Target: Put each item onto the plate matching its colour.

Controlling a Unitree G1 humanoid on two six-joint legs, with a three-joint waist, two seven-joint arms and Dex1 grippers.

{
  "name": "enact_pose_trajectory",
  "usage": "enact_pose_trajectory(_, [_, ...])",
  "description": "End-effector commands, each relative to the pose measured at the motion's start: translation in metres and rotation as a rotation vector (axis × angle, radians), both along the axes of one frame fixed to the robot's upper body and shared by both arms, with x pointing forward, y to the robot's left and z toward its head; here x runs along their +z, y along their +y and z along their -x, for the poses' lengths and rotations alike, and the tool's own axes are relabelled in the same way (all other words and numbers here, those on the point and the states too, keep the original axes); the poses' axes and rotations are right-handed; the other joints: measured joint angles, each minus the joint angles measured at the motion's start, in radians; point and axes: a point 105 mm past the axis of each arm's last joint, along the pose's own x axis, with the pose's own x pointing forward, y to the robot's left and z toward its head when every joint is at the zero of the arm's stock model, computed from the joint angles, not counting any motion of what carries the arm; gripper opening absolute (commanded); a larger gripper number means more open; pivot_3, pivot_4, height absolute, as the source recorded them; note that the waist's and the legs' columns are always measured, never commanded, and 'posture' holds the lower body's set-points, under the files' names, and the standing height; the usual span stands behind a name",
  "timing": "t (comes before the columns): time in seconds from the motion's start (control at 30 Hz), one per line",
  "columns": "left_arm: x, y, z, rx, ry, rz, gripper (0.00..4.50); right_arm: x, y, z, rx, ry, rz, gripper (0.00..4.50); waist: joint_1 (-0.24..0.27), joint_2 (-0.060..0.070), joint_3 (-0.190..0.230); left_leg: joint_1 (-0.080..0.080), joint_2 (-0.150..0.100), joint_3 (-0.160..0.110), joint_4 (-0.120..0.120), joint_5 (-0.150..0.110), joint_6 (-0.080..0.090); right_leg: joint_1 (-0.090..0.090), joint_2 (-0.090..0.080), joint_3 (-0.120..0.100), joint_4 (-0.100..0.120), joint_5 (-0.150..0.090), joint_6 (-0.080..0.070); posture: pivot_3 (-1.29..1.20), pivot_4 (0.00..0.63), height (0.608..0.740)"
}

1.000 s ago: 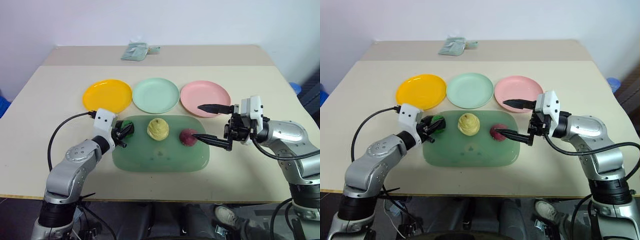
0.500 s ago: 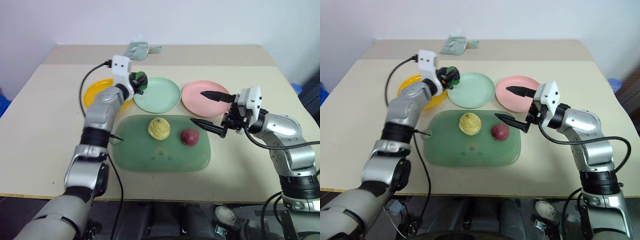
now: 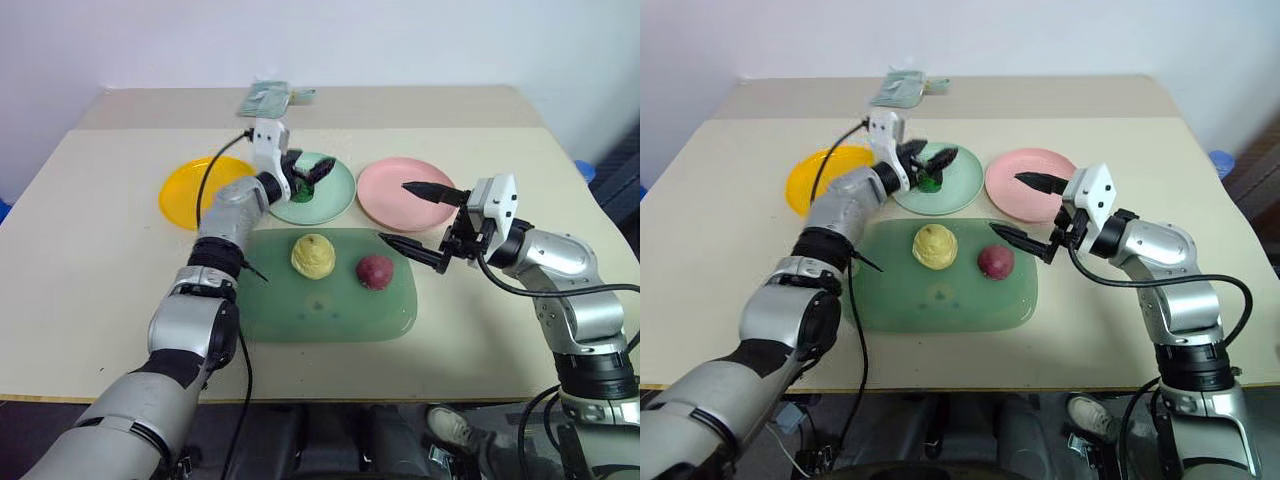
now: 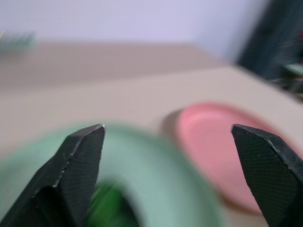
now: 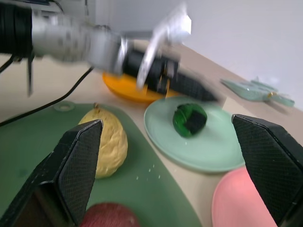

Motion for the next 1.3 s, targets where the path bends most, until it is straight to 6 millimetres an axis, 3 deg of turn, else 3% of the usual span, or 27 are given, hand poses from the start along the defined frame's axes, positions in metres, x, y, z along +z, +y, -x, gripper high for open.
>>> enact_pose_trajectory(0.03, [0.013,0.001,0.037,-0.173,-0.011,0.001,4.45,0.014,-0.004,0.009,-0.002,-0.049,-0.012,4.5,-0.012,0.0,0.0,0.0,0.0,0.0,-0.001,0.0,0.0,-0.001,0.0,0.001,0.0,0.0,0.0,0.0,0.15,0.74])
enact_pose_trajectory(0.23, [-0.003,0.004,0.096,-0.402,0.058,-0.101,4.45,0.01,-0.01,0.014,-0.023,-0.03,-0.019,4.5,-0.014,0.001,0.0,0.0,0.0,-0.001,0.0,0.001,-0.001,0.0,0.001,0.001,0.002,0.0,0.0,0.0,0.15,0.74])
enact_pose_trajectory(0.47, [-0.026,0.009,0.126,-0.491,0.075,-0.253,4.45,0.008,-0.01,0.017,-0.036,-0.021,-0.026,4.5,-0.012,0.001,0.0,0.002,0.0,-0.001,0.0,0.001,-0.001,0.002,0.0,0.001,0.001,0.0,0.0,0.0,0.15,0.74])
enact_pose_trajectory(0.77, [-0.054,0.01,0.127,-0.401,0.025,-0.409,4.45,0.007,-0.012,0.019,-0.059,-0.016,-0.032,4.5,-0.007,0.001,0.0,0.003,0.0,-0.001,0.0,0.001,-0.001,0.003,0.0,0.001,0.0,0.0,0.0,0.0,0.15,0.74])
enact_pose_trajectory(1.3, [-0.071,0.016,0.108,-0.276,0.018,-0.375,4.45,0.01,-0.014,0.018,-0.071,-0.018,-0.027,4.5,0.009,0.001,0.0,0.004,0.0,0.0,0.0,0.0,-0.001,0.003,0.0,0.001,0.0,0.0,0.0,0.0,0.15,0.74])
